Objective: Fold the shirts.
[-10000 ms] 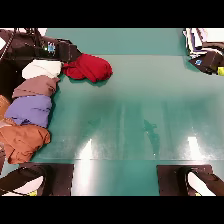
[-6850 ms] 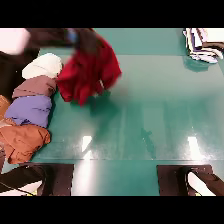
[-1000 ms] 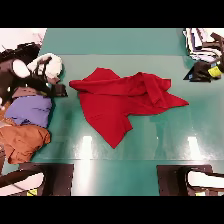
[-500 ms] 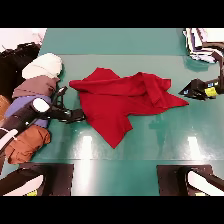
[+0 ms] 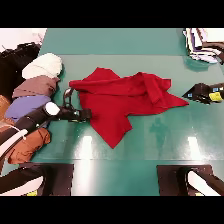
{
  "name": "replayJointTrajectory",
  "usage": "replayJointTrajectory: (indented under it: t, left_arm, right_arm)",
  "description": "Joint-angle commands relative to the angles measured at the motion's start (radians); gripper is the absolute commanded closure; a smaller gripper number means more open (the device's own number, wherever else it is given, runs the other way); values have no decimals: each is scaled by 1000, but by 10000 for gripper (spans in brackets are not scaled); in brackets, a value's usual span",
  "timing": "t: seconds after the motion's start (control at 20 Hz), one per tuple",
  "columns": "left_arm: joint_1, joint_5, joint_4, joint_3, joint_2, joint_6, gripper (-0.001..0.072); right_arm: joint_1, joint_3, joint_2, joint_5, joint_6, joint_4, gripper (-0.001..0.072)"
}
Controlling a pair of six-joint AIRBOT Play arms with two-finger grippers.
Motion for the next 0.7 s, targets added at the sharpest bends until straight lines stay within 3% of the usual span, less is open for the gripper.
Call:
replayJointTrajectory:
  t: [0.0, 0.15, 0.3, 0.65]
  left_arm:
    - [107, -103, 51, 119, 21, -1, 683]
    - [198, -172, 145, 221, 77, 0, 682]
    - [226, -208, 151, 249, 106, 24, 682]
    - [226, -237, 151, 248, 106, 23, 682]
  right_arm:
    - [-79, -8, 12, 42, 0, -50, 325]
    - [-203, -102, 12, 32, -4, -47, 324]
    - [-267, -263, -21, -11, -72, -37, 323]
    - [-190, -311, -277, -125, -160, 145, 323]
